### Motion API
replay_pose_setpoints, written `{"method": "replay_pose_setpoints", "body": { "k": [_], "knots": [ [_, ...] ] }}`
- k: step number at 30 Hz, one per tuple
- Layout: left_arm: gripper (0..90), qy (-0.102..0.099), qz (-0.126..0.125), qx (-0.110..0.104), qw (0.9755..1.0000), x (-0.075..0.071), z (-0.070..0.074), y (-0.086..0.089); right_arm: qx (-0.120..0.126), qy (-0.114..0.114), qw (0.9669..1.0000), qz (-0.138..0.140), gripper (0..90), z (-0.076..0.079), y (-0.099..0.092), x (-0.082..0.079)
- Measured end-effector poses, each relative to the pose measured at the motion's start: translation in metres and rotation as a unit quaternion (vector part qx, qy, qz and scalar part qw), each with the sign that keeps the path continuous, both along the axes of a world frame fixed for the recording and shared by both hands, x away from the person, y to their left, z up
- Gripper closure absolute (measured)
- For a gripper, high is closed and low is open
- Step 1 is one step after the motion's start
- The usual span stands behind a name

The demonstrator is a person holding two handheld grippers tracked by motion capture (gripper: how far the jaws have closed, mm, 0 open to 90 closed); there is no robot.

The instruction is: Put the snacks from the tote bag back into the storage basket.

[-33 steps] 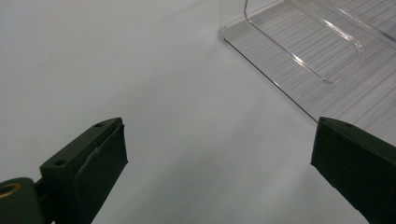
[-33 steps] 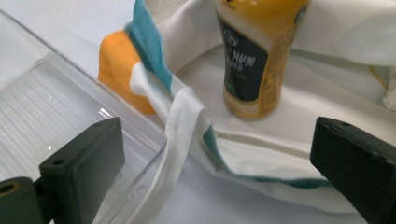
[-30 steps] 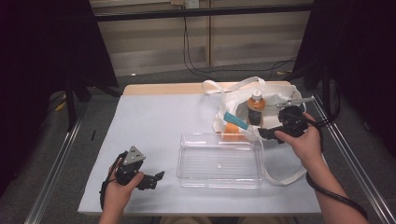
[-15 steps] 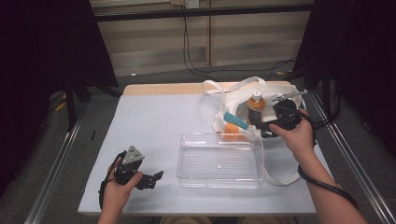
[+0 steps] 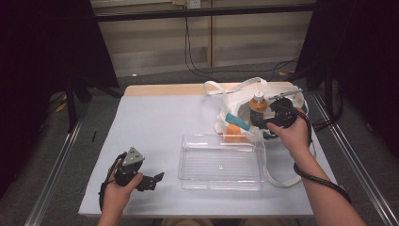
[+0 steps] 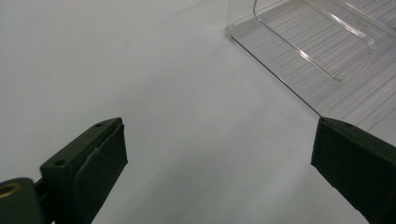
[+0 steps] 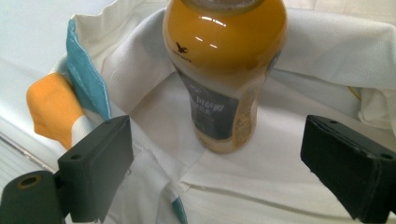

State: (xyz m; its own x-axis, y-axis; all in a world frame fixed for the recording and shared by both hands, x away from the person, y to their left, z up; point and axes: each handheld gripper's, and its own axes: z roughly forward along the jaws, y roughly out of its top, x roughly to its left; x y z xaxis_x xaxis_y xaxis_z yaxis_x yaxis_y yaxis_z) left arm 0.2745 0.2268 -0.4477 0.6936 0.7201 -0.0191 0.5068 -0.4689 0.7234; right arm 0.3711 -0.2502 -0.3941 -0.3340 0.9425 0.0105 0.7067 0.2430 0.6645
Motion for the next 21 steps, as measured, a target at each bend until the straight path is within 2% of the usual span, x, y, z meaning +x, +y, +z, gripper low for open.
{"method": "replay_pose_setpoints", "body": {
  "k": [5,9,10,16,17,21],
  "knots": [
    [3.3,0.001,-0.003,0.004,1.0,0.001,0.0,0.0,-0.008,0.003,1.0,-0.005,9.6,-0.002,0.005,0.007],
    [3.3,0.001,-0.001,-0.003,1.0,0.001,0.0,0.0,-0.009,0.003,0.9998,-0.016,10.2,-0.001,0.007,0.012],
    [3.3,0.001,-0.006,0.004,1.0,0.001,0.0,0.001,-0.007,0.003,0.9998,-0.017,10.6,0.0,0.008,0.013],
    [3.3,0.003,-0.002,-0.004,1.0,0.001,-0.001,0.0,-0.01,0.005,0.9997,-0.022,11.7,0.001,0.013,0.019],
    [3.3,0.004,-0.004,0.001,1.0,0.001,0.0,0.001,-0.013,0.003,0.9996,-0.024,11.7,0.0,0.013,0.021],
    [3.3,0.003,-0.004,-0.002,1.0,0.001,-0.001,0.001,-0.007,0.004,0.9996,-0.028,12.4,-0.003,0.014,0.026]
  ]
}}
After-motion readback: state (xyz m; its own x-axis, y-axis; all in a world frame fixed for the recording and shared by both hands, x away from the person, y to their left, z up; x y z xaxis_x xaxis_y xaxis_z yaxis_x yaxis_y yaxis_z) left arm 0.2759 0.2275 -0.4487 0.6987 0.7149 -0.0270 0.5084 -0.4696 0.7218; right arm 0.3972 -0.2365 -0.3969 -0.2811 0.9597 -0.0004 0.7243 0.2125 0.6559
